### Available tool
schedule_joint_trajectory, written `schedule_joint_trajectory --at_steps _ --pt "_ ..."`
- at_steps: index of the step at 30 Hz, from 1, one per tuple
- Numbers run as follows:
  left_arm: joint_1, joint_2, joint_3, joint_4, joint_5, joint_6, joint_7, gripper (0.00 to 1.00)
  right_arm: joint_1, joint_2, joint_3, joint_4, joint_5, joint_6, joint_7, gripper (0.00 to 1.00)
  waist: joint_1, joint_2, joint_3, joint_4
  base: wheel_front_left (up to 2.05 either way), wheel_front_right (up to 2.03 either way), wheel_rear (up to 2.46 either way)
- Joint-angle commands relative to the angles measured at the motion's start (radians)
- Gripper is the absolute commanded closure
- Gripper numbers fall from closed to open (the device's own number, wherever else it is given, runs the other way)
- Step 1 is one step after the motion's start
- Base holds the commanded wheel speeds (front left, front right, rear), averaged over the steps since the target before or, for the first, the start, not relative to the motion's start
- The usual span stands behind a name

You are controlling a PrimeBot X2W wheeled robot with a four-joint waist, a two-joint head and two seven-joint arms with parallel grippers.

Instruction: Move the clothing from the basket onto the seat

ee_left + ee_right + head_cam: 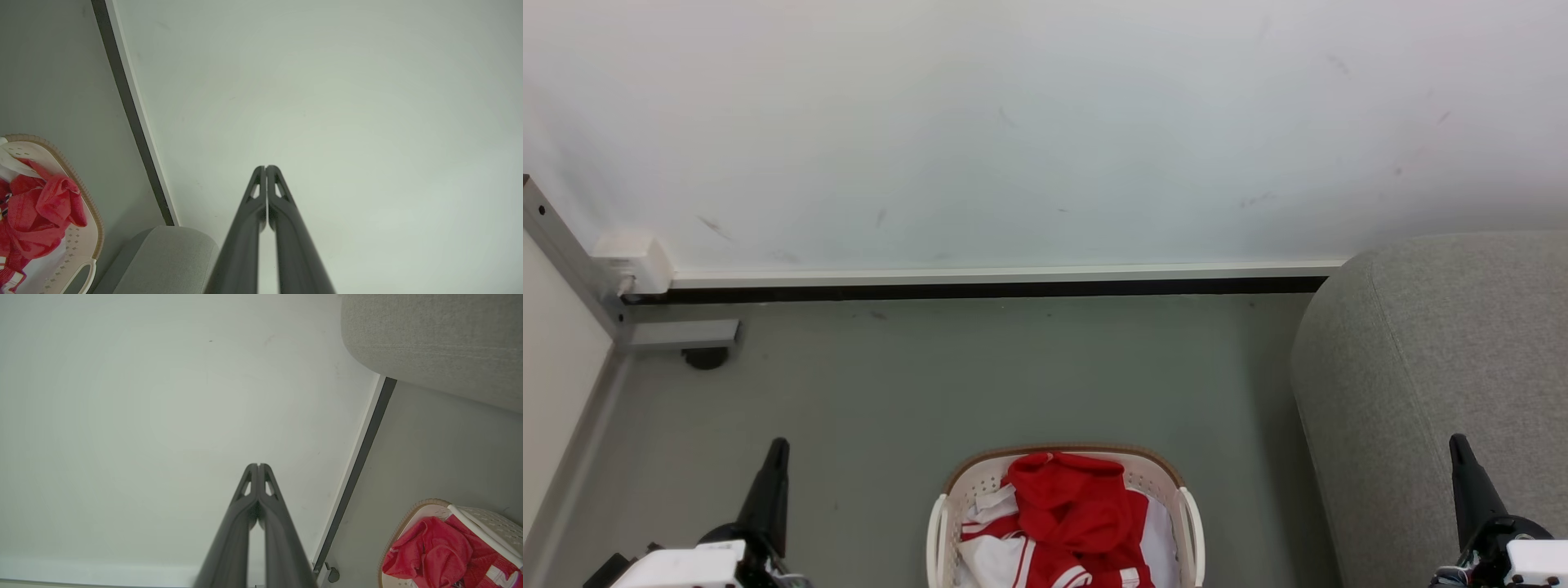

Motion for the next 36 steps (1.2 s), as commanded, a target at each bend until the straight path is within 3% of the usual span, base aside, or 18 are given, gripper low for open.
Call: schedule_joint_trajectory --at_steps 1,25,26,36 --pt "-0.009 0.002 0.002 -0.003 -0.012 -0.007 0.004 1.00 -0.012 -0.006 -0.003 -0.004 0.002 -0.002 0.003 1.00 0.0000 0.0000 0.000 0.000 0.00 0.00 0.00" --pt "-0.009 0.002 0.002 -0.003 -0.012 -0.007 0.004 1.00 -0.012 -0.006 -0.003 -0.004 0.002 -0.002 0.003 1.00 0.0000 0.0000 0.000 0.000 0.00 0.00 0.00" --pt "-0.009 0.002 0.002 -0.003 -0.012 -0.007 0.004 0.00 -0.012 -0.006 -0.003 -0.004 0.002 -0.002 0.003 0.00 0.0000 0.0000 0.000 0.000 0.00 0.00 0.00" --pt "0.028 -0.007 -0.017 0.020 0.036 0.002 -0.034 0.00 0.027 0.010 0.020 0.012 -0.056 0.000 -0.034 0.00 0.0000 0.0000 0.001 0.003 0.00 0.00 0.00"
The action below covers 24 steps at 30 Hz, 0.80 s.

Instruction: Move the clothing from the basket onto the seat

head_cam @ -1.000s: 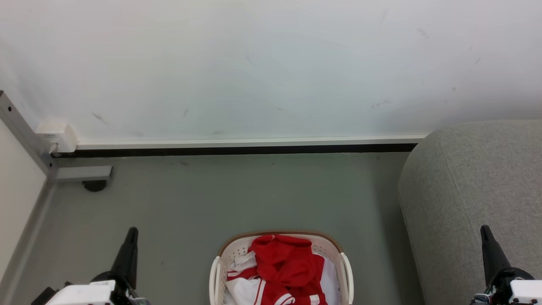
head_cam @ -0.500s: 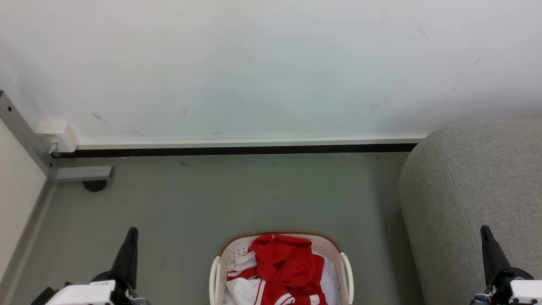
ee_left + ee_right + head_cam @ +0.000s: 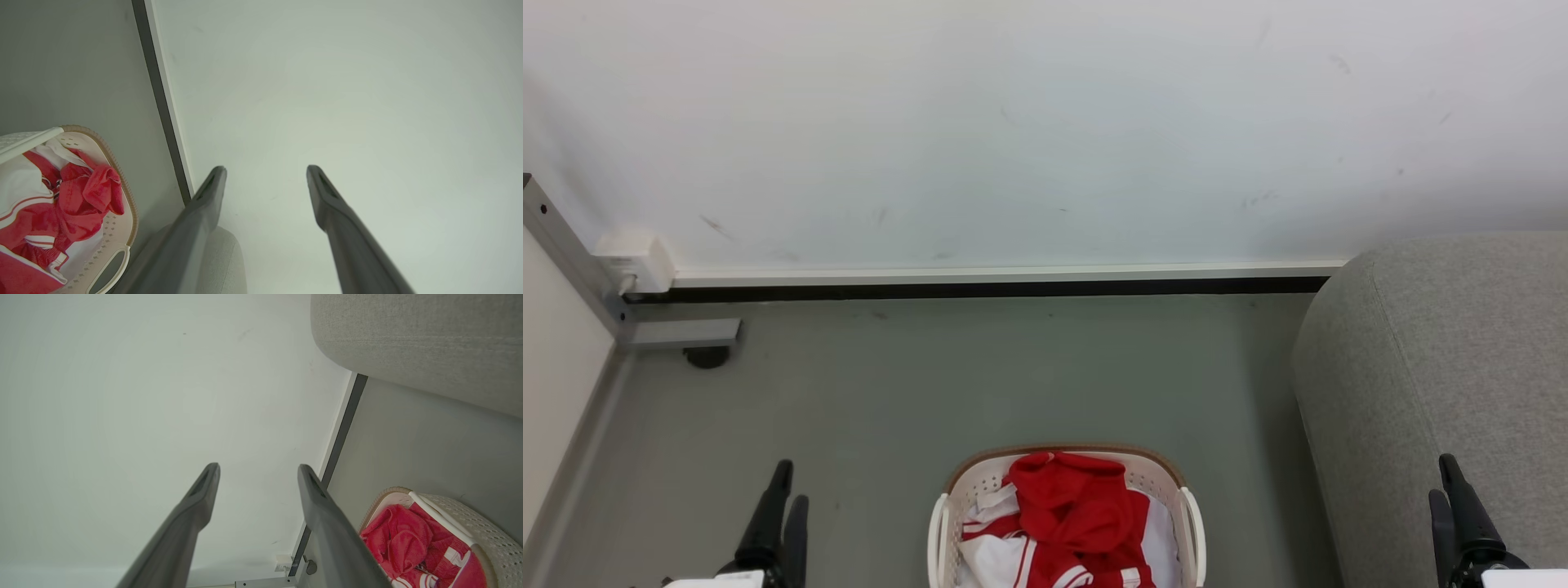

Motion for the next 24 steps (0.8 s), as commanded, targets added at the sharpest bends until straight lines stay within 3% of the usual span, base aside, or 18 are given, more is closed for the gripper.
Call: schedule_joint_trajectory --at_steps 1,14,24 --pt "-0.014 0.006 -0.003 -0.020 0.025 -0.002 -0.012 0.00 -0.015 -0.007 0.006 -0.025 -0.043 0.000 -0.013 0.00 0.0000 0.0000 0.000 0.001 0.00 0.00 0.00" --pt "0.002 0.008 -0.020 -0.040 0.276 -0.004 -0.073 0.00 -0.005 -0.010 0.046 -0.070 -0.365 0.000 -0.073 0.00 0.0000 0.0000 0.001 0.012 0.00 0.00 0.00" --pt "0.015 0.010 -0.027 -0.060 0.428 -0.004 -0.113 0.00 0.000 -0.012 0.067 -0.087 -0.528 0.000 -0.113 0.00 0.0000 0.0000 0.000 0.020 0.00 0.00 0.00"
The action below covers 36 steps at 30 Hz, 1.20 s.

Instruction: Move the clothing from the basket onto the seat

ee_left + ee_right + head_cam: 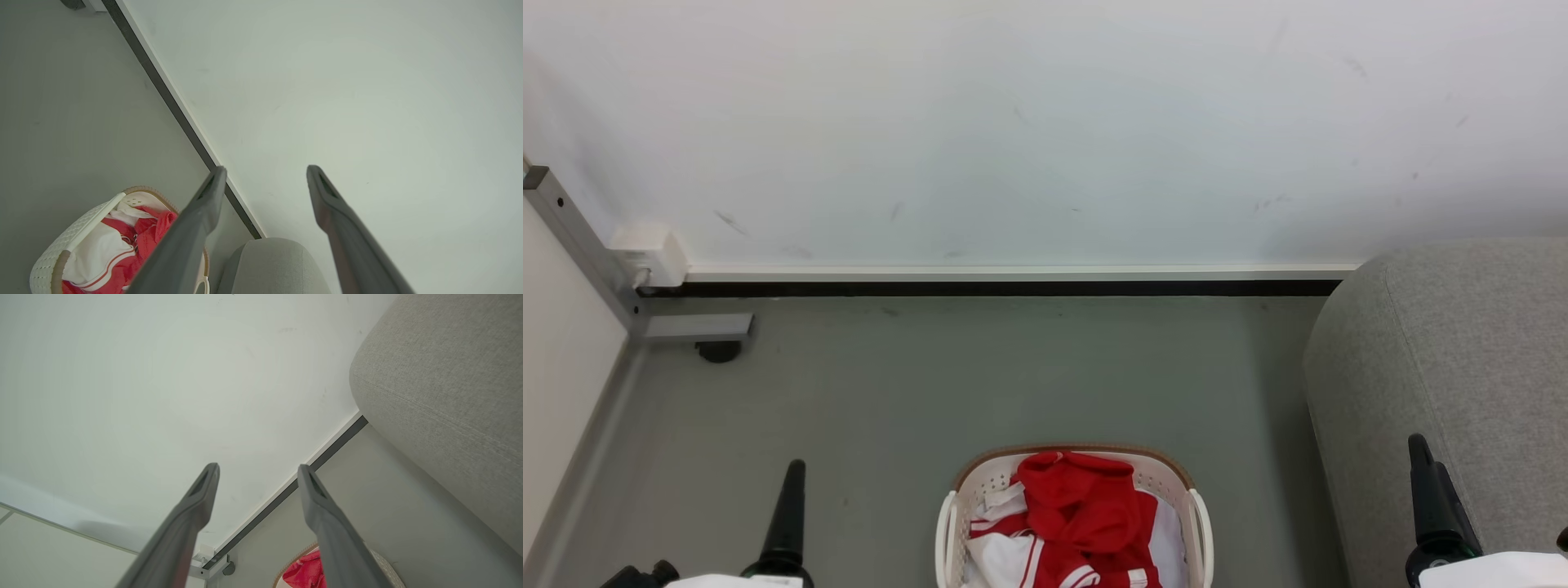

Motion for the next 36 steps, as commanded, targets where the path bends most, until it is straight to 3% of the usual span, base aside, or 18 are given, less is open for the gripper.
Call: schedule_joint_trajectory --at_steps 1,17,36 --pt "-0.006 0.009 -0.001 -0.021 0.046 -0.004 -0.011 0.00 -0.005 -0.010 0.006 -0.021 -0.048 -0.001 -0.013 0.00 0.0000 0.0000 0.000 0.001 0.00 0.00 0.00" --pt "0.007 0.011 -0.013 -0.040 0.250 -0.005 -0.066 0.00 0.003 -0.013 0.037 -0.025 -0.284 -0.001 -0.069 0.00 0.0000 0.0000 -0.002 0.013 0.00 0.00 0.00" --pt "0.030 0.013 -0.021 -0.058 0.448 -0.007 -0.120 0.00 0.015 -0.016 0.072 -0.036 -0.486 -0.001 -0.122 0.00 0.0000 0.0000 -0.003 0.024 0.00 0.00 0.00"
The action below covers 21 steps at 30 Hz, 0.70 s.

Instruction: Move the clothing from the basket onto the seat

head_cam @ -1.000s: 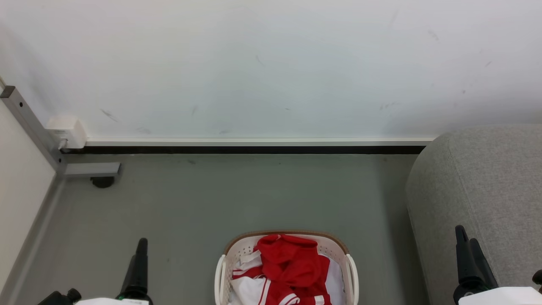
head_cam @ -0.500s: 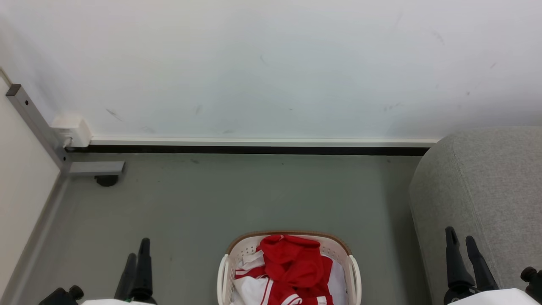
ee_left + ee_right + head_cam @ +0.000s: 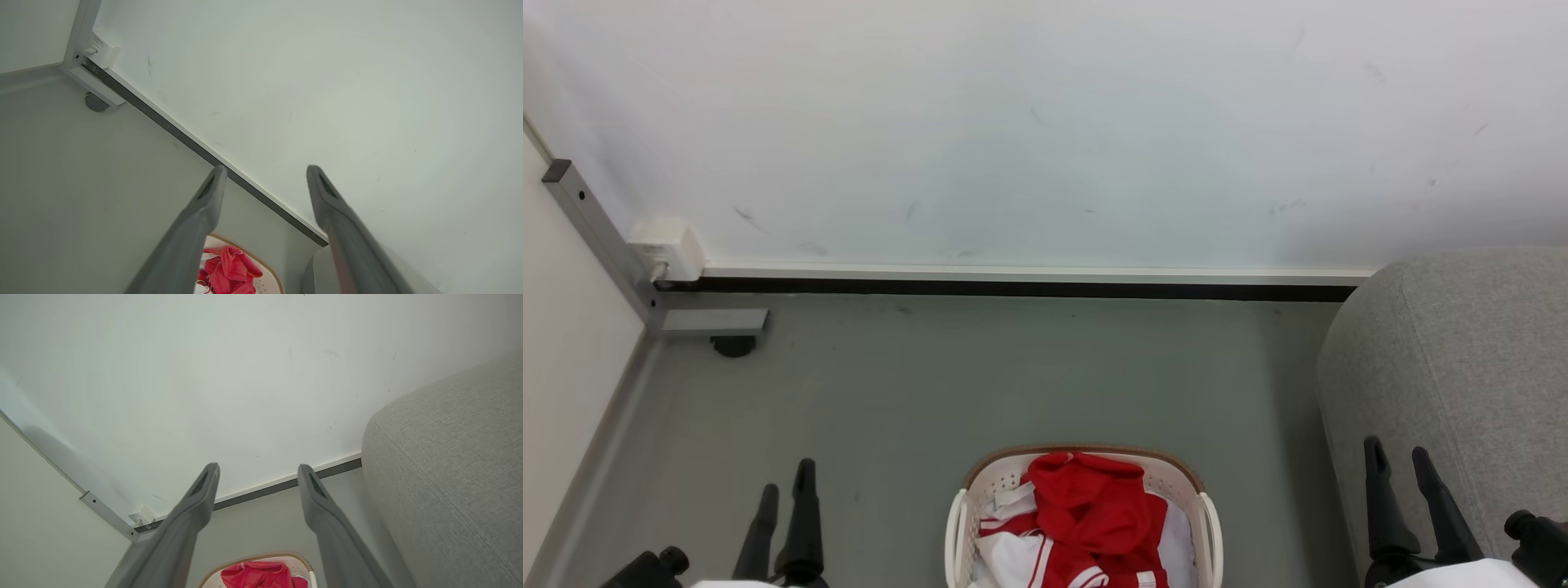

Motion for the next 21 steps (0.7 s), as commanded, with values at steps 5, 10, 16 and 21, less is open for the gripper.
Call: schedule_joint_trajectory --at_steps 5,10,16,21 --pt "0.004 0.010 0.004 -0.014 0.064 -0.006 -0.019 0.00 0.004 -0.011 0.008 -0.017 -0.066 -0.001 -0.019 0.00 -0.0001 0.0000 0.002 0.002 0.00 0.00 0.00" --pt "0.009 0.011 0.001 -0.017 0.113 -0.006 -0.031 0.00 0.007 -0.012 0.011 -0.021 -0.116 -0.001 -0.032 0.00 -0.0001 0.0000 0.002 0.002 0.00 0.00 0.00" --pt "0.013 0.011 -0.013 -0.015 0.183 -0.007 -0.047 0.00 0.014 -0.013 0.009 -0.022 -0.171 -0.001 -0.047 0.00 -0.0001 0.0000 0.004 0.004 0.00 0.00 0.00" --pt "0.018 0.012 -0.021 -0.012 0.244 -0.006 -0.057 0.00 0.021 -0.013 -0.005 -0.016 -0.215 -0.001 -0.057 0.00 -0.0001 0.0000 0.005 0.006 0.00 0.00 0.00"
